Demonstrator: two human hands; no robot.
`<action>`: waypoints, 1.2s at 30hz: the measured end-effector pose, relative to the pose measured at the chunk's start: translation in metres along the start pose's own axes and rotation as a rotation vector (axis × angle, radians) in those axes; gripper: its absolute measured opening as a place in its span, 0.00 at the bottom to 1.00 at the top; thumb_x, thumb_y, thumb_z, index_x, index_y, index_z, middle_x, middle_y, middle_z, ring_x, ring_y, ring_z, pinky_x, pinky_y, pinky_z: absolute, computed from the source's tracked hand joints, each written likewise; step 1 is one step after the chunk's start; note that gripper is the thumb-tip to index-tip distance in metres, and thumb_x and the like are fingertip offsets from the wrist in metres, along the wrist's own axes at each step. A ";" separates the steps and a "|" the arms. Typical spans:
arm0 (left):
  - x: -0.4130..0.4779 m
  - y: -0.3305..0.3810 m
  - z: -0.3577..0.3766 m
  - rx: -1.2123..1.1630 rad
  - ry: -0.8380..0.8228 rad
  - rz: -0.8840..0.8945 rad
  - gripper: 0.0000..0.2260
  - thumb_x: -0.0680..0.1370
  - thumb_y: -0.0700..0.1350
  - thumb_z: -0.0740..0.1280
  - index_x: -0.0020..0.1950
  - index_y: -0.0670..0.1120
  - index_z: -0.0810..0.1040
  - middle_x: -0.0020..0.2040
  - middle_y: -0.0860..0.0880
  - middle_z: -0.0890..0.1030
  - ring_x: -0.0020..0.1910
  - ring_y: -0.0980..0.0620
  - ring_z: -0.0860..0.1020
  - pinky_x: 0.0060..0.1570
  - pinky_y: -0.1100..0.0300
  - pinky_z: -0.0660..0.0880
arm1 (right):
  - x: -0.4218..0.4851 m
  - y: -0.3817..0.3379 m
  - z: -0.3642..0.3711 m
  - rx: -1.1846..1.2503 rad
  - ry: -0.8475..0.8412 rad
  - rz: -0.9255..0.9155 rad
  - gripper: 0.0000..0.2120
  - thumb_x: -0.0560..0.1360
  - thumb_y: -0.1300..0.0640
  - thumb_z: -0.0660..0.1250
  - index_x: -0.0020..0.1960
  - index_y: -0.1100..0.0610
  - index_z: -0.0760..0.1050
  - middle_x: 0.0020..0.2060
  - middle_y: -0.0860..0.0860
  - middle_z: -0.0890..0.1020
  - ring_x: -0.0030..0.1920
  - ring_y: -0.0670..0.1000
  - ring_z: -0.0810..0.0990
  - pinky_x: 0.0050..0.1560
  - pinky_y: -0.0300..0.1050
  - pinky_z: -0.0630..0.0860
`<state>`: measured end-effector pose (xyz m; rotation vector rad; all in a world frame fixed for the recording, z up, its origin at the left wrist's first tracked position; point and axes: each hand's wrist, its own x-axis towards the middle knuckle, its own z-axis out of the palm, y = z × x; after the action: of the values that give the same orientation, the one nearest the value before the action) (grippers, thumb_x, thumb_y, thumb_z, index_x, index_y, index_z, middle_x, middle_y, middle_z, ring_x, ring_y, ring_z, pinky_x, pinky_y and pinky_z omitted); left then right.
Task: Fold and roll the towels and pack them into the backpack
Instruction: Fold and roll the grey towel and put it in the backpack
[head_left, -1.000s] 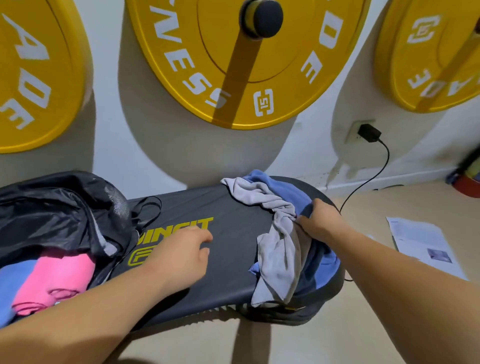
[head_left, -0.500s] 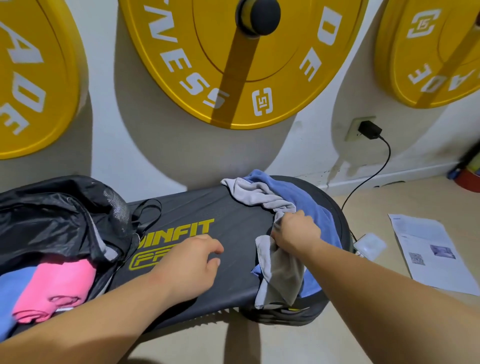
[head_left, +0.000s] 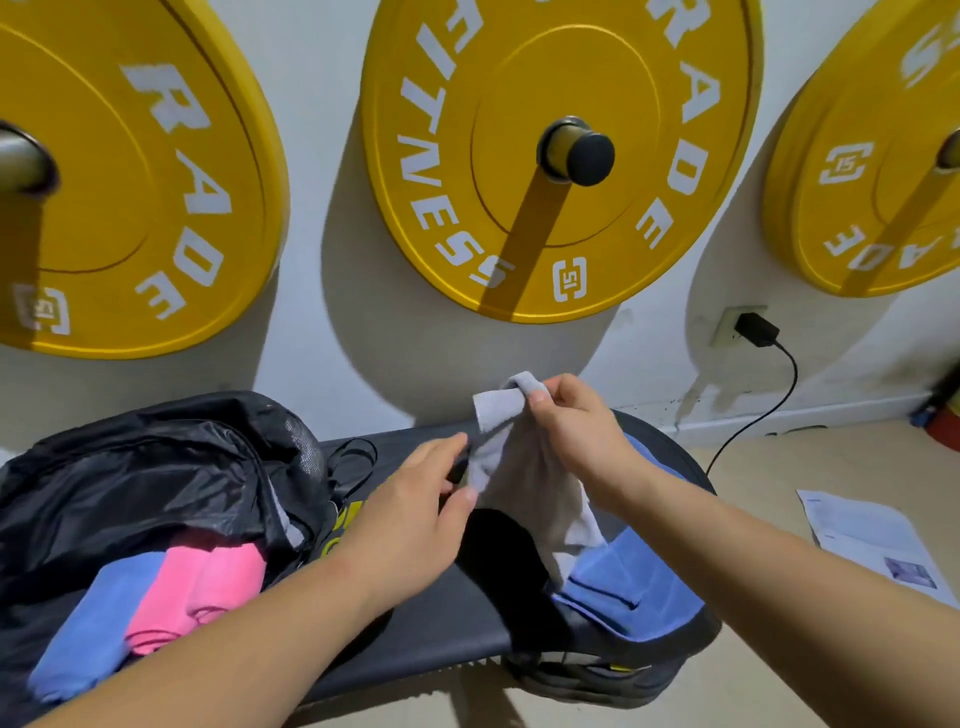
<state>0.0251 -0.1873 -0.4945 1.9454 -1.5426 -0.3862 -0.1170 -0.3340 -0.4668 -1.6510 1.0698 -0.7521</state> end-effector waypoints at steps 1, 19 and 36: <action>0.001 0.004 -0.014 -0.056 0.087 -0.003 0.24 0.82 0.49 0.63 0.78 0.53 0.64 0.69 0.59 0.70 0.58 0.61 0.76 0.60 0.56 0.76 | -0.005 -0.015 -0.001 0.048 -0.039 -0.001 0.11 0.82 0.50 0.63 0.43 0.54 0.72 0.35 0.49 0.74 0.37 0.48 0.71 0.38 0.43 0.66; -0.081 0.050 -0.125 -0.498 0.149 -0.157 0.06 0.76 0.41 0.70 0.41 0.46 0.85 0.32 0.41 0.81 0.31 0.53 0.72 0.36 0.60 0.70 | -0.145 -0.126 0.023 -0.051 -0.243 -0.023 0.10 0.78 0.51 0.70 0.48 0.58 0.80 0.39 0.53 0.83 0.40 0.48 0.79 0.45 0.48 0.79; -0.080 -0.008 -0.115 -0.578 -0.330 -0.251 0.17 0.73 0.57 0.76 0.45 0.43 0.82 0.32 0.42 0.76 0.34 0.52 0.71 0.39 0.57 0.68 | -0.132 -0.058 0.054 -0.213 -0.157 -0.145 0.09 0.83 0.53 0.61 0.46 0.55 0.73 0.30 0.44 0.74 0.32 0.44 0.71 0.36 0.39 0.71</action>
<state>0.0752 -0.0780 -0.4230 1.6569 -1.1856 -1.1696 -0.1082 -0.1858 -0.4270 -1.9516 0.9522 -0.6051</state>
